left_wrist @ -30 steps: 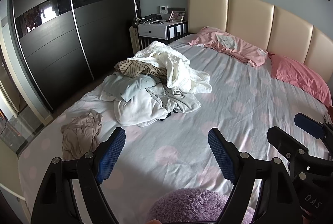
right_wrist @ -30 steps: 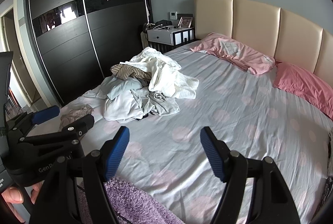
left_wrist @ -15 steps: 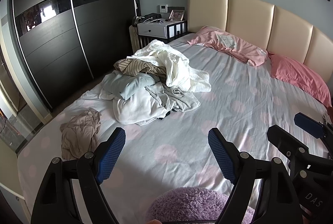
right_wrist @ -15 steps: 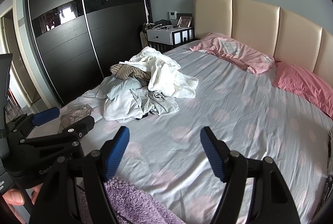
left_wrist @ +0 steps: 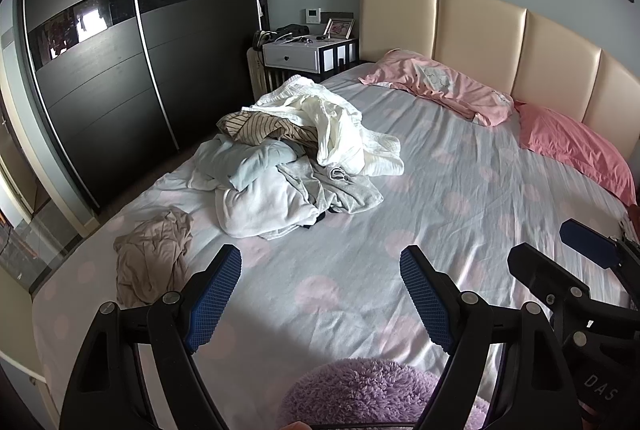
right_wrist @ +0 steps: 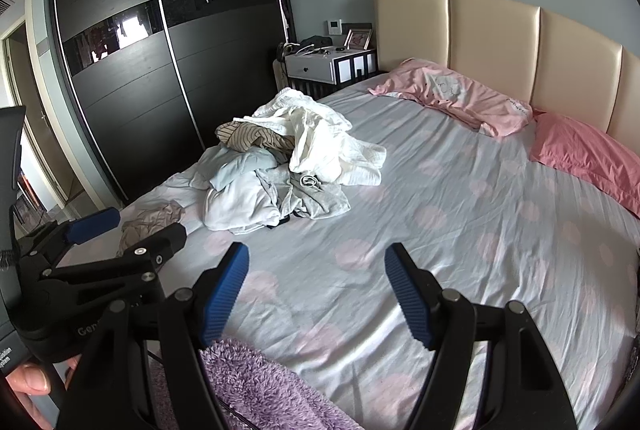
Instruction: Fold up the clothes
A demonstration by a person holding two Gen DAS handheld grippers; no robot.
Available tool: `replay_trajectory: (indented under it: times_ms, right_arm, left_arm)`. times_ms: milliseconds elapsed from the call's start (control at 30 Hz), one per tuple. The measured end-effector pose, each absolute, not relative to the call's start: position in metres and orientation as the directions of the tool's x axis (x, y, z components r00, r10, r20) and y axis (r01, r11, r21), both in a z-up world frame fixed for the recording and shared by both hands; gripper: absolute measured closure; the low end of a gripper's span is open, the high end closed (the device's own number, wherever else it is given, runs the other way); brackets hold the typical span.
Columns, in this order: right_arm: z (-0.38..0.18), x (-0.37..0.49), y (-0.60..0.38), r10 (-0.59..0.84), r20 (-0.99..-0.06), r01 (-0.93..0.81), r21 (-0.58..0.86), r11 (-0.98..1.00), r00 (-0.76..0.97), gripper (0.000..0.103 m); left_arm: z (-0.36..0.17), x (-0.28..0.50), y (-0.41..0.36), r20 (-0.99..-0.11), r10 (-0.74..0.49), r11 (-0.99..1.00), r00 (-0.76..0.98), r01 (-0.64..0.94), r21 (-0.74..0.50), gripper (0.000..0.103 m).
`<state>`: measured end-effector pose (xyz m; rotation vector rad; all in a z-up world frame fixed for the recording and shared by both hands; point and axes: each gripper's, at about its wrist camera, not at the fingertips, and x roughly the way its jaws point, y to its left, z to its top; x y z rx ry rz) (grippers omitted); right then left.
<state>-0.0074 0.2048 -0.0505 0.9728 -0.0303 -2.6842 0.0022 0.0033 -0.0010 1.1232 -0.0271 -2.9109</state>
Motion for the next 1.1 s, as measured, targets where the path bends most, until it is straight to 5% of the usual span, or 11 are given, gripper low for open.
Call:
replay_trajectory:
  times_ms: [1100]
  right_arm:
    - [-0.058,-0.018,0.205,-0.265,-0.641,0.261,0.104,-0.96,-0.72,0.033]
  left_arm:
    - [-0.011,-0.011,0.006,-0.695,-0.025,-1.0,-0.718,0.017,0.019,0.02]
